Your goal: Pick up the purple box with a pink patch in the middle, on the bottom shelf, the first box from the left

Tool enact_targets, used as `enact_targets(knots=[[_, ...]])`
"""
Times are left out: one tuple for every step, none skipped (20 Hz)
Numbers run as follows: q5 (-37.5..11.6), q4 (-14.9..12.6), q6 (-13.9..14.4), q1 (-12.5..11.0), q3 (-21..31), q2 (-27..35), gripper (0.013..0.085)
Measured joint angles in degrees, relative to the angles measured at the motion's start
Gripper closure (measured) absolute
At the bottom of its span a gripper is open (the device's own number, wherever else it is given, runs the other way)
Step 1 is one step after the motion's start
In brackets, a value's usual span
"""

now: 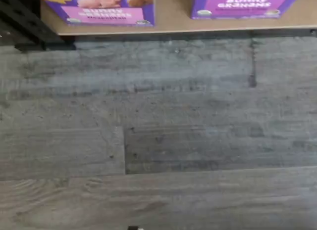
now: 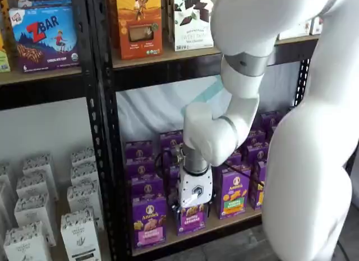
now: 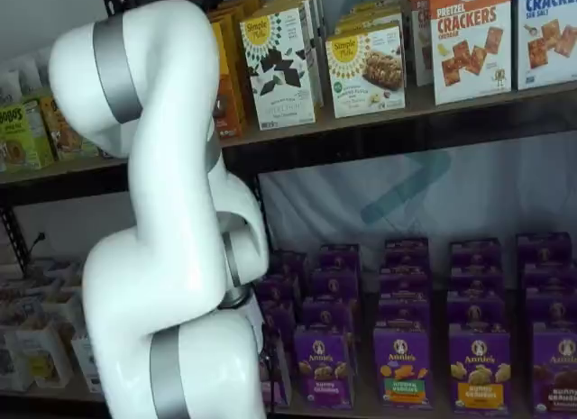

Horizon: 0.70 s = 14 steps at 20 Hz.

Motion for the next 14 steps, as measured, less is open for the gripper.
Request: enact_targets(knots=[[-0.94, -0.04, 0.18, 0.13, -0.61, 1.31, 0.013], [-1.91, -0.49, 0.71, 0.21, -1.26, 2.78, 0.013], [-2.36, -1.17, 1.32, 0.18, -1.64, 3.47, 0.013], [-3.12, -1.9, 2.02, 0.13, -2.48, 5.0, 0.013], [-3.84, -2.6, 2.68, 0.11, -3.5, 6.74, 0.013], [-4.39, -3.01, 3.08, 0.1, -4.7, 8.55, 0.013], [-4.75, -3.27, 3.31, 0.07, -5.71, 10.02, 0.013], [-5.26, -2.88, 2.92, 0.06, -6.85, 11.66, 0.013], [-5.73, -1.43, 1.58, 0.15, -7.86, 13.08, 0.013], [-6.17, -0.08, 0.28, 0.24, -8.55, 14.06, 0.013], [-6.52, 0.9, -0.77, 0.16, -9.55, 15.25, 0.013], [-6.66, 1.5, -1.51, -0.02, -10.37, 16.2, 0.013], [-6.64, 2.77, -2.88, -0.08, -11.34, 17.14, 0.013], [-6.5, 4.17, -4.31, -0.17, -12.33, 18.09, 0.013]])
